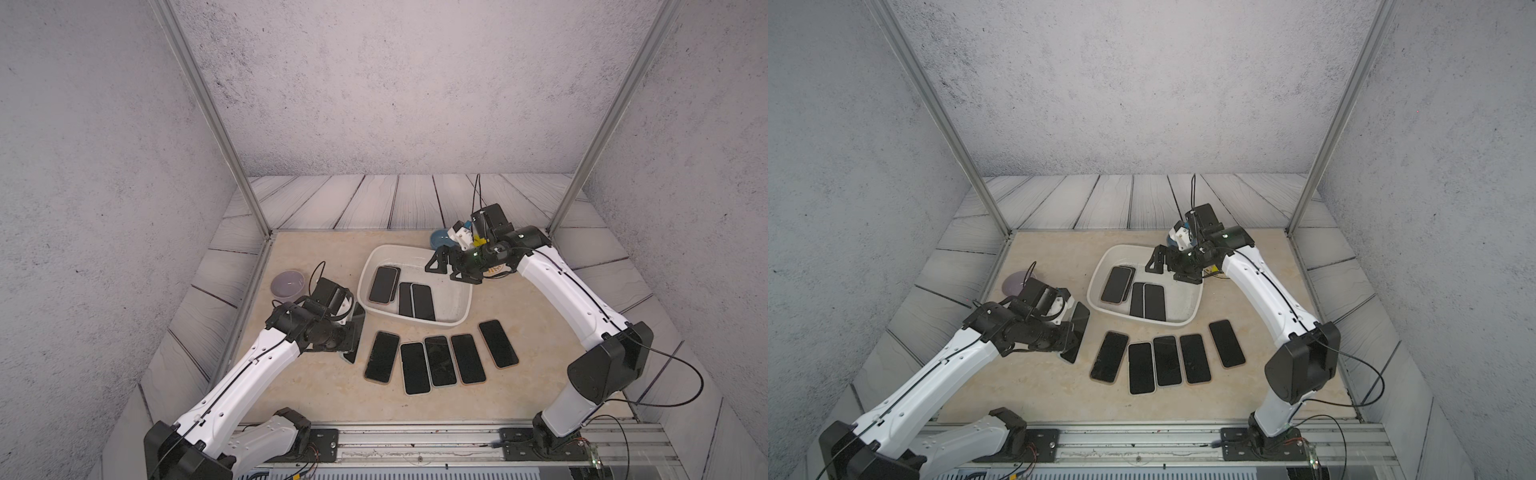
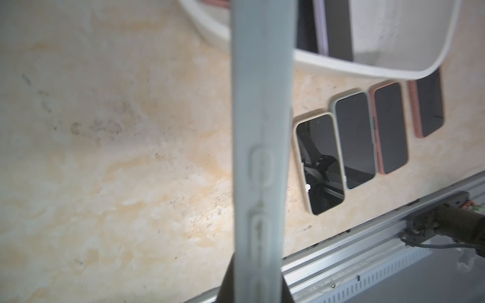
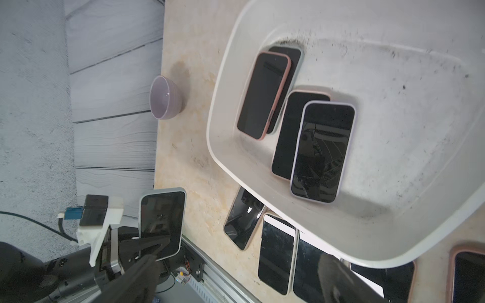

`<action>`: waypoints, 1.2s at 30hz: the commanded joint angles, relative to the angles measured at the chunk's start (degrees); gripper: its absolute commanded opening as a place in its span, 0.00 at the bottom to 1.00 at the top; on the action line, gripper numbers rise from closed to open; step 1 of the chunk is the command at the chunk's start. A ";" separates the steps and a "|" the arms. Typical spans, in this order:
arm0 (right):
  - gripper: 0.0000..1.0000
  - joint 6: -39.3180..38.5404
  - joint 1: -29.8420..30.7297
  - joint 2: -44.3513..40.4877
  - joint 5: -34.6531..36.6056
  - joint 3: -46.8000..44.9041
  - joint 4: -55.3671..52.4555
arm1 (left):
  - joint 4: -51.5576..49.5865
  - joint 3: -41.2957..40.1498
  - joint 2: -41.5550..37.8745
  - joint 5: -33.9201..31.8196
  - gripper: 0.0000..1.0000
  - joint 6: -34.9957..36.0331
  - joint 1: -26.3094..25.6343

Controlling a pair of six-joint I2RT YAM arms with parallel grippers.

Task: Take the phone out of the storage box
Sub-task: Pick up the phone from the storage box, then place the phone at the center of the board.

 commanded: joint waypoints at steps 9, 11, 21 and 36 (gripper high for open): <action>1.00 0.59 0.19 -2.81 1.21 -3.93 2.80 | 4.57 -2.35 13.14 1.53 0.00 2.32 1.39; 1.00 0.28 0.21 -2.91 1.32 -4.20 2.76 | 6.69 -3.19 15.71 2.82 0.00 3.72 2.52; 1.00 -1.43 0.22 -0.95 1.11 -2.50 1.82 | 13.34 -4.25 23.02 10.25 0.00 8.68 6.95; 1.00 -2.60 0.39 3.36 0.86 -2.43 -3.74 | 13.87 -3.16 33.94 7.56 0.21 10.85 8.58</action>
